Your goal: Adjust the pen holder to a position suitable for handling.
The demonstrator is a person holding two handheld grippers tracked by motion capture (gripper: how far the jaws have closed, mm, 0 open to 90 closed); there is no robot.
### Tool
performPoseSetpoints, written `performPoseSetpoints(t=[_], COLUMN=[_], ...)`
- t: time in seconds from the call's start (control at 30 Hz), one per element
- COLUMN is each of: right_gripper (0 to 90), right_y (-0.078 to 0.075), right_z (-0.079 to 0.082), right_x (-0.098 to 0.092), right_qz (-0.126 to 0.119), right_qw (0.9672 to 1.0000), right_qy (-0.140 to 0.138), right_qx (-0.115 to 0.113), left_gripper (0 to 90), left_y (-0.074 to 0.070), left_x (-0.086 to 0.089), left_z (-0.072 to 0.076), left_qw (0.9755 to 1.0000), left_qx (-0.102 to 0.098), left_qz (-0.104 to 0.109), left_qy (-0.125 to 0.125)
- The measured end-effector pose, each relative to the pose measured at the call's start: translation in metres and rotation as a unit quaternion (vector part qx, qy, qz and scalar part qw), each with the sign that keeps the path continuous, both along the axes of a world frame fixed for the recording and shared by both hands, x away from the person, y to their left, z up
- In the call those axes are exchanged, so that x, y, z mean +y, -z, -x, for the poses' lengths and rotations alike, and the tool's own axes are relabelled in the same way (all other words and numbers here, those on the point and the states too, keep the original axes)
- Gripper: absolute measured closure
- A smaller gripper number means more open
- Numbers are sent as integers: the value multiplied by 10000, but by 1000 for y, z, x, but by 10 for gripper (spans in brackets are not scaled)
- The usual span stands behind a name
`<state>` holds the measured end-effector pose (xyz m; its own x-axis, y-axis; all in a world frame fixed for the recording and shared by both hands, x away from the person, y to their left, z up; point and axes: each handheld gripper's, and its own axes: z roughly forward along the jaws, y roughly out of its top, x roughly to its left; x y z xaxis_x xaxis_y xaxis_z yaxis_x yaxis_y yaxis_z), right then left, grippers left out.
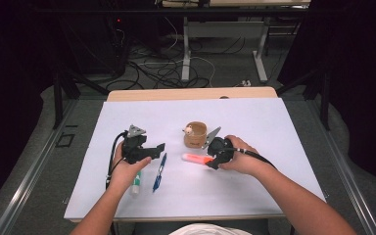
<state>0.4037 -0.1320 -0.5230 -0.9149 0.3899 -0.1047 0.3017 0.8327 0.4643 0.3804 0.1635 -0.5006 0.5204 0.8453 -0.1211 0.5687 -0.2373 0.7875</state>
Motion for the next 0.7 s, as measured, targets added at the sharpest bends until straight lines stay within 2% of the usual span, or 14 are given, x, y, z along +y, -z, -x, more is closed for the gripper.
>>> performPoseSetpoints(t=[0.23,0.47,0.53,0.6,0.7], right_gripper=[505,527,548,558,567], right_y=[9,12,11,11,11], right_z=[-6,-11,-13,-14,-17], right_x=[3,7,7,11,13], right_qz=[84,44,169,131,219], right_qw=[9999,9995,9994,9990,9985], right_qy=[-51,-55,-140,-119,-210], right_qx=[100,295,272,420,459], left_gripper=[191,191,191,191,191], left_y=[1,1,1,1,1], left_x=[0,0,0,0,1], left_z=[-1,-1,-1,-1,-1], left_qw=[10000,10000,10000,10000,10000], left_qx=[-8,-2,0,-3,12], left_qz=[-12,-7,-3,5,-1], left_qy=[4,25,17,23,24])
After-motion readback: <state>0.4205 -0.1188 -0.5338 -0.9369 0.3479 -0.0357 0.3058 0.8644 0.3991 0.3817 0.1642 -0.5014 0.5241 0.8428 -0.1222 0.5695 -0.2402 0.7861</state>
